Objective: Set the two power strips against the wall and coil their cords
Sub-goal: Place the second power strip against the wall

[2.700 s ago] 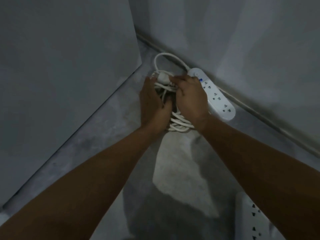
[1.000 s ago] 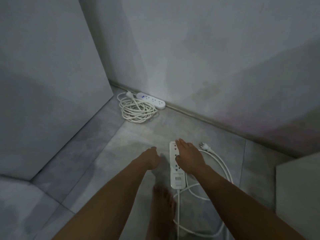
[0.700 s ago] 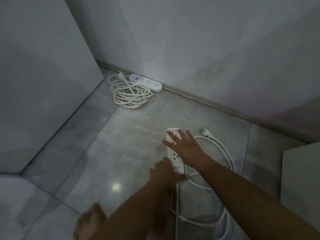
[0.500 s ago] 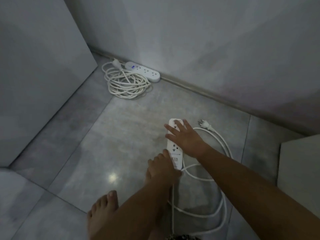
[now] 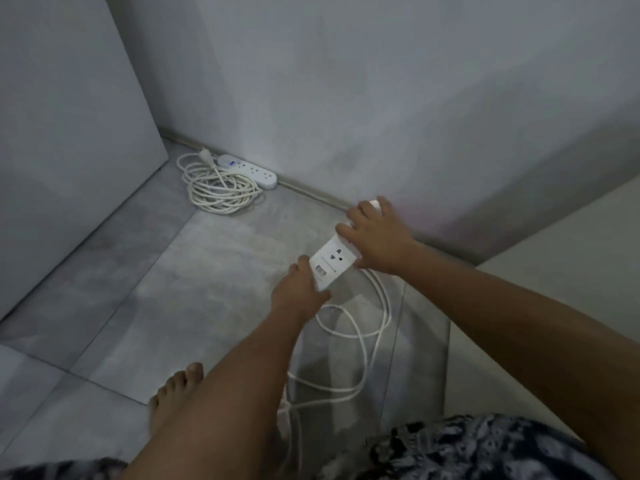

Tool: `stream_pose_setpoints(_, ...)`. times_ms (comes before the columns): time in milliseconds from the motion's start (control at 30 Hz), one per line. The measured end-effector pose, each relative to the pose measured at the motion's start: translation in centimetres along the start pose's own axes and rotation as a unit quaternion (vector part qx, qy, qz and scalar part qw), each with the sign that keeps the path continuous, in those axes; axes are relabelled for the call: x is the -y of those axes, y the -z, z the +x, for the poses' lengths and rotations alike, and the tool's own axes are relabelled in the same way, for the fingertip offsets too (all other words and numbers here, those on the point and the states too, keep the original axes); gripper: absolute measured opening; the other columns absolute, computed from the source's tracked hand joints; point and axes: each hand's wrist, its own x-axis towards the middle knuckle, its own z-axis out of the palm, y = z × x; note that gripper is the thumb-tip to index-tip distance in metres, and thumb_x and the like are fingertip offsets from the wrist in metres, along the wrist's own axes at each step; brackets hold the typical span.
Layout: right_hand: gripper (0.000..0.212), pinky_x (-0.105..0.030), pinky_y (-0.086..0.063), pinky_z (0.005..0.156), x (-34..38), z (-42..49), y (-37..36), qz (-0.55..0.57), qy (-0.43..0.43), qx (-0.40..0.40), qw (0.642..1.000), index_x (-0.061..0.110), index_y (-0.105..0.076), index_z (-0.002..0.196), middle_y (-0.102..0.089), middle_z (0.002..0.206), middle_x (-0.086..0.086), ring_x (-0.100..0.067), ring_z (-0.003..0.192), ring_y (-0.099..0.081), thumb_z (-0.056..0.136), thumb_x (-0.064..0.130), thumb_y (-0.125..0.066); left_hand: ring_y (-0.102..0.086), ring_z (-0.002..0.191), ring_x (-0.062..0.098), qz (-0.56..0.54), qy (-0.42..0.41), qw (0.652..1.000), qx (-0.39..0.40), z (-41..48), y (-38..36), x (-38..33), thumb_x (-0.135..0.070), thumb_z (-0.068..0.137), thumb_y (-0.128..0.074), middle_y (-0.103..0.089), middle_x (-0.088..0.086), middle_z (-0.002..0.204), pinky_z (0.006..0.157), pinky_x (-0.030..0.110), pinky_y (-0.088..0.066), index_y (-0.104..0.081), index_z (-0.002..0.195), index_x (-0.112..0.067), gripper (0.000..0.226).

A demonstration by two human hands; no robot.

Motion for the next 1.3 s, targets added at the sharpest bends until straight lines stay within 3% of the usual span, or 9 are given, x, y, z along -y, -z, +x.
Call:
stream_pose_setpoints(200,0.069,-0.058,-0.022,0.108,0.4,-2.1,2.2,0.069,-0.11,-0.005,0.992,0.019,-0.045,0.133,-0.045,0.137,-0.013,-0.036,0.127,-0.04,0.075,0.049,-0.068,-0.058,0.11,0.035,0.081,-0.038,0.994,-0.068,-0.6,3.4,-2.2,-0.035,0.081,-0.066,-0.052,0.014,0.121,0.087,0.043,-0.049,-0.038,0.127,-0.012,0.059)
stream_pose_setpoints(333,0.072,-0.056,-0.024,0.108,1.0,-2.0,1.7,0.092,-0.132,0.009,0.987,0.02,-0.041,0.134,-0.044,0.137,-0.01,-0.034,0.126,-0.039,0.075,0.048,-0.07,-0.057,0.111,0.033,0.138,-0.043,0.987,-0.066,-0.8,4.0,-2.2,-0.033,0.083,-0.066,-0.051,0.013,0.124,0.087,0.043,-0.047,-0.032,0.133,-0.014,0.064)
stream_pose_setpoints(567,0.065,-0.049,-0.032,0.102,-2.0,-1.8,-1.8,0.149,-0.131,0.031,0.98,0.019,-0.04,0.135,-0.046,0.136,-0.008,-0.031,0.124,-0.041,0.079,0.041,-0.065,-0.059,0.108,0.032,0.186,-0.084,0.978,-0.044,2.2,3.3,-3.0,-0.039,0.081,-0.069,-0.056,0.009,0.123,0.085,0.042,-0.046,-0.034,0.127,-0.016,0.062)
stream_pose_setpoints(700,0.07,-0.044,-0.039,0.096,-5.5,-1.3,-3.7,0.23,-0.186,0.001,0.955,0.025,-0.042,0.138,-0.051,0.131,-0.008,-0.032,0.119,-0.045,0.076,0.044,-0.067,-0.056,0.111,0.031,0.206,-0.139,0.965,-0.084,5.7,4.2,-4.9,-0.043,0.084,-0.063,-0.058,0.01,0.122,0.084,0.04,-0.045,-0.032,0.137,-0.023,0.065)
stream_pose_setpoints(767,0.07,-0.044,-0.041,0.096,-6.4,-1.2,-4.8,0.284,-0.227,-0.02,0.932,0.026,-0.044,0.137,-0.053,0.13,-0.008,-0.032,0.117,-0.046,0.074,0.044,-0.069,-0.053,0.115,0.031,0.194,-0.155,0.964,-0.099,7.6,4.8,-5.7,-0.044,0.084,-0.062,-0.058,0.009,0.124,0.088,0.04,-0.043,-0.035,0.138,-0.023,0.064)
stream_pose_setpoints(900,0.069,-0.043,-0.04,0.097,-7.3,-0.7,-7.7,0.365,-0.318,-0.05,0.874,0.024,-0.049,0.134,-0.054,0.127,-0.01,-0.033,0.117,-0.045,0.072,0.038,-0.076,-0.051,0.122,0.032,0.129,-0.09,0.986,-0.053,12.5,4.1,-5.8,-0.043,0.083,-0.064,-0.053,0.011,0.132,0.098,0.043,-0.043,-0.039,0.138,-0.019,0.066)
stream_pose_setpoints(1033,0.068,-0.042,-0.042,0.094,-7.6,0.5,-12.1,0.4,-0.375,-0.03,0.836,0.021,-0.052,0.133,-0.055,0.126,-0.015,-0.036,0.115,-0.045,0.071,0.034,-0.078,-0.055,0.116,0.033,0.082,-0.074,0.994,-0.024,17.0,1.7,-5.0,-0.03,0.09,-0.057,-0.055,0.015,0.128,0.094,0.039,-0.044,-0.042,0.133,-0.013,0.049)
stream_pose_setpoints(1133,0.069,-0.042,-0.041,0.096,-7.0,2.0,-16.0,0.408,-0.383,-0.009,0.829,0.023,-0.051,0.134,-0.056,0.126,-0.014,-0.035,0.116,-0.046,0.071,0.035,-0.077,-0.055,0.115,0.033,0.082,-0.07,0.994,-0.009,19.7,-0.5,-3.7,-0.026,0.093,-0.053,-0.057,0.016,0.125,0.094,0.039,-0.044,-0.044,0.13,-0.01,0.041)
stream_pose_setpoints(1300,0.073,-0.04,-0.041,0.098,-6.5,5.3,-20.2,0.398,-0.368,0.004,0.84,0.023,-0.05,0.137,-0.053,0.13,-0.012,-0.033,0.118,-0.046,0.07,0.036,-0.076,-0.055,0.114,0.034,0.086,-0.064,0.993,-0.053,22.4,-3.3,-0.8,-0.025,0.094,-0.051,-0.055,0.017,0.124,0.094,0.042,-0.047,-0.045,0.132,-0.01,0.041)
